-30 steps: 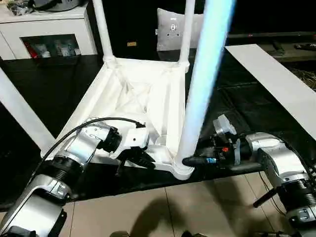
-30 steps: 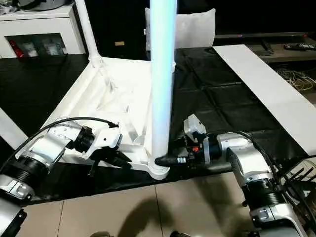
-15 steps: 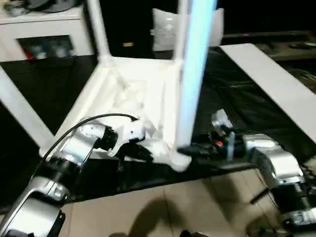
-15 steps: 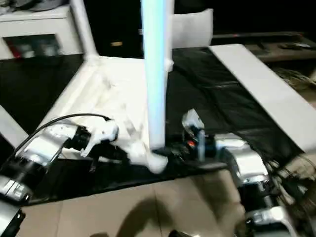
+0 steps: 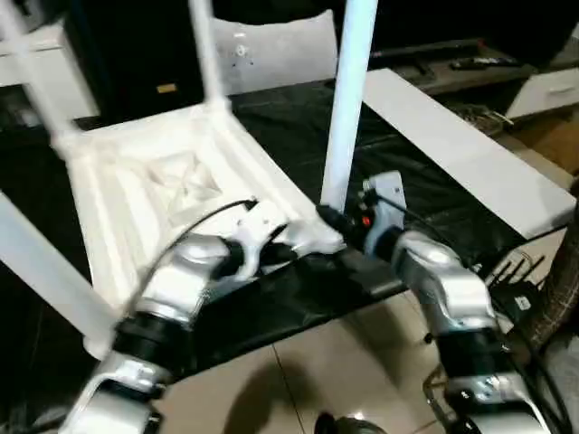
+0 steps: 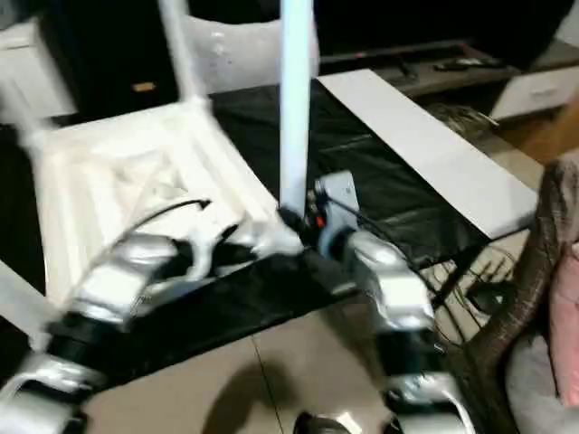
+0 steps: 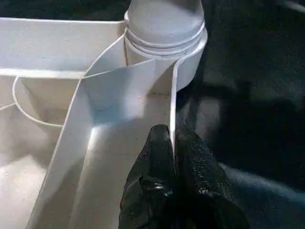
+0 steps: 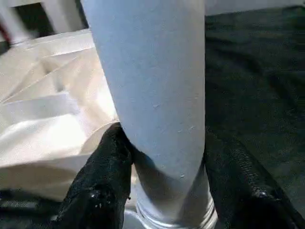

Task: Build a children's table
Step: Rotate leg to tighten

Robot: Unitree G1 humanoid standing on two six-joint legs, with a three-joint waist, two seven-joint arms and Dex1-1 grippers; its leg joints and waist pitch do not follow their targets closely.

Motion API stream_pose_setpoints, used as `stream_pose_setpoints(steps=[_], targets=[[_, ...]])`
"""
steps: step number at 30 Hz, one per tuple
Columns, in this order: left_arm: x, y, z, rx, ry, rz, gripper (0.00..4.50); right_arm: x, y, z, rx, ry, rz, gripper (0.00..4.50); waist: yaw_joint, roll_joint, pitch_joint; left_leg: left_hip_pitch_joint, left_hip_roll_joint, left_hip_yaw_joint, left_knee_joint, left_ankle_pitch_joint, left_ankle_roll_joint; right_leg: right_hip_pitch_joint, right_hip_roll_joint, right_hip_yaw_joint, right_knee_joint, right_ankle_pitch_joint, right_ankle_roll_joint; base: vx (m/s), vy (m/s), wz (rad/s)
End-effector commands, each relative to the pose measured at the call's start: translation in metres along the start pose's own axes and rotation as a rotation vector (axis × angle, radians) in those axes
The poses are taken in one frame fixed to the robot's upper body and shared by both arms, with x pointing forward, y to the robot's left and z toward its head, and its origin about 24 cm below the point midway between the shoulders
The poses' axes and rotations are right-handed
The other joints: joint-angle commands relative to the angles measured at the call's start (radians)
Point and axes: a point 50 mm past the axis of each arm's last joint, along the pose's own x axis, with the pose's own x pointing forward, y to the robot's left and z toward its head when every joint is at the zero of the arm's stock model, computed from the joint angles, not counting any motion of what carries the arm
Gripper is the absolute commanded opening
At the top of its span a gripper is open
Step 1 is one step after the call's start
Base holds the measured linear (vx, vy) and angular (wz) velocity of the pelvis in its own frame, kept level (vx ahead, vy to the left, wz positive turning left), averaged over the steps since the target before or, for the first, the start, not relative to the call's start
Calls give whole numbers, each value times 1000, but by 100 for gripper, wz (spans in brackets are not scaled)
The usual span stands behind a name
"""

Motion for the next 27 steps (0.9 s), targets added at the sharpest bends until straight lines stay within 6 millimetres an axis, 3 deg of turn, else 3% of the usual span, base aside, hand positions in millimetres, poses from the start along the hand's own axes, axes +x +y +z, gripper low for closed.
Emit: stream_pose_setpoints(steps=[1, 3, 5, 8, 9, 11, 13, 15, 18, 19, 22, 24, 25, 27], targets=[[-4, -9, 41, 61, -172, 3, 0, 10, 18, -3, 11, -4, 63, 264, 17, 3, -86, -29, -19, 18, -65, -82, 98, 90, -61, 54, -52, -378, -43, 0, 0, 0], [-4, -10, 41, 64, -172, 0, 0, 10, 16, -3, 19, -4, 56, 287, 23, 1, -96, -35, -21, 16, -58, 5, 121, 91, -58, 63, -29, -284, -75, 0, 0, 0], [-6, -11, 39, 82, -174, -32, 0, 6, 11, -2, -14, -13, 61, 287, 37, -2, -102, -40, -21, 16, -49, 126, 164, 88, -56, 74, 0, -148, -122, 0, 0, 0], [-10, -11, 34, 113, -164, -88, 0, -2, 3, -1, -61, -36, 90, 322, 63, -4, -100, -39, -23, 24, -44, 147, 199, 80, -55, 79, 9, -126, -137, 0, 0, 0], [-11, -10, 32, 118, -157, -100, 0, -7, 0, -1, -92, -42, 109, 326, 81, 2, -98, -36, -23, 26, -43, 132, 194, 77, -55, 79, 6, -153, -127, 0, 0, 0], [-14, -8, 27, 128, -140, -115, 0, -14, -6, -1, -151, -55, 146, 352, 96, -4, -94, -34, -23, 33, -46, 89, 177, 74, -52, 81, -1, -218, -108, 0, 0, 0], [-18, -3, 20, 171, -112, -155, 0, -27, -17, -2, -202, -53, 217, 367, 117, 2, -88, -28, -21, 36, -50, 25, 153, 69, -48, 78, -17, -306, -70, 0, 0, 0], [-21, 0, 16, 197, -98, -185, 0, -34, -22, -1, -219, -47, 267, 372, 124, 1, -85, -24, -22, 39, -54, -17, 141, 68, -45, 77, -26, -352, -53, 0, 0, 0], [-29, 7, 8, 266, -45, -273, 0, -56, -28, -1, -229, 5, 467, 391, 129, -2, -77, -17, -32, 44, -57, -107, 121, 63, -34, 71, -49, -463, 3, 0, 0, 0], [-30, 8, 7, 293, -36, -304, 0, -61, -30, -1, -239, 25, 515, 391, 132, -6, -73, -13, -35, 46, -56, -143, 117, 62, -30, 66, -58, -513, 35, 0, 0, 0], [-36, 11, 5, 355, 1, -390, 0, -70, -33, -2, -264, 68, 612, 391, 124, -2, -67, 7, -38, 47, -52, -224, 98, 51, -25, 41, -87, -612, 81, 0, 0, 0], [-38, 11, 4, 382, 16, -432, 0, -72, -34, -1, -269, 74, 647, 391, 125, 2, -72, 11, -32, 42, -56, -235, 95, 58, -26, 32, -92, -599, 85, 0, 0, 0], [-40, 11, 2, 401, 36, -474, 0, -72, -35, 0, -272, 81, 670, 367, 124, 11, -68, 19, -13, 34, -67, -260, 97, 61, -30, 31, -94, -566, 56, 0, 0, 0], [-45, 11, -1, 450, 77, -563, 0, -71, -35, 0, -270, 103, 712, 367, 119, 13, -62, 32, -2, 26, -74, -341, 91, 64, -34, 25, -97, -572, 45, 0, 0, 0]])
